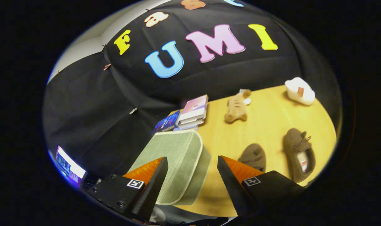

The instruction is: Open the storage box then place both shoes into the box .Put the left shoe in first, then the right shoe, with the right side of both shoes facing outward in a uniform manner.

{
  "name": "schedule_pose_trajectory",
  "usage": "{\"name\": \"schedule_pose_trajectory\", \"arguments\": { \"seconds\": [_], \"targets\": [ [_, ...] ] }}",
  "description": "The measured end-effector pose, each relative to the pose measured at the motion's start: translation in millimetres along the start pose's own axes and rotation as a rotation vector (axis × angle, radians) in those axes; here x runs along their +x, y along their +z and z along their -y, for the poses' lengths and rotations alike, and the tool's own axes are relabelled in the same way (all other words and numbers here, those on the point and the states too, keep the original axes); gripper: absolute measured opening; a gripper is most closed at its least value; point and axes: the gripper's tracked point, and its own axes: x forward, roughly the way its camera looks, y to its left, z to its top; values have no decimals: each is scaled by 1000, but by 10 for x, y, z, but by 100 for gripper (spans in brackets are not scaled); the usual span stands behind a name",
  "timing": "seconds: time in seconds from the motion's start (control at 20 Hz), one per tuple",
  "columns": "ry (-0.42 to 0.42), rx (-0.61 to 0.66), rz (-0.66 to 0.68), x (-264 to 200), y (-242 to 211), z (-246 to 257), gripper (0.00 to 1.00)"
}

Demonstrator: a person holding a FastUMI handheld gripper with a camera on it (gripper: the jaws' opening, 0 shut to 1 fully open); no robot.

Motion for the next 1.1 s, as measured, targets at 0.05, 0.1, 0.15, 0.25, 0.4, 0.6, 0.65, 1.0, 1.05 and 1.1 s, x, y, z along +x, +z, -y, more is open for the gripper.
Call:
{"name": "schedule_pose_trajectory", "arguments": {
  "seconds": [0.05,0.1,0.15,0.25,0.4,0.6,0.65,1.0,1.05,1.1],
  "targets": [
    [48,32,-48,20,-135,-48,98],
    [102,67,-91,33,-242,-102,98],
    [157,115,-138,47,-352,-169,98],
    [229,196,-221,74,-532,-200,98],
    [313,248,-310,147,-709,-227,98],
    [434,305,-414,246,-873,-336,98],
    [460,328,-431,258,-892,-369,98],
    [578,547,-522,232,-860,-498,96],
    [582,576,-526,231,-832,-480,96],
    [591,611,-535,194,-800,-474,96]
  ]
}}
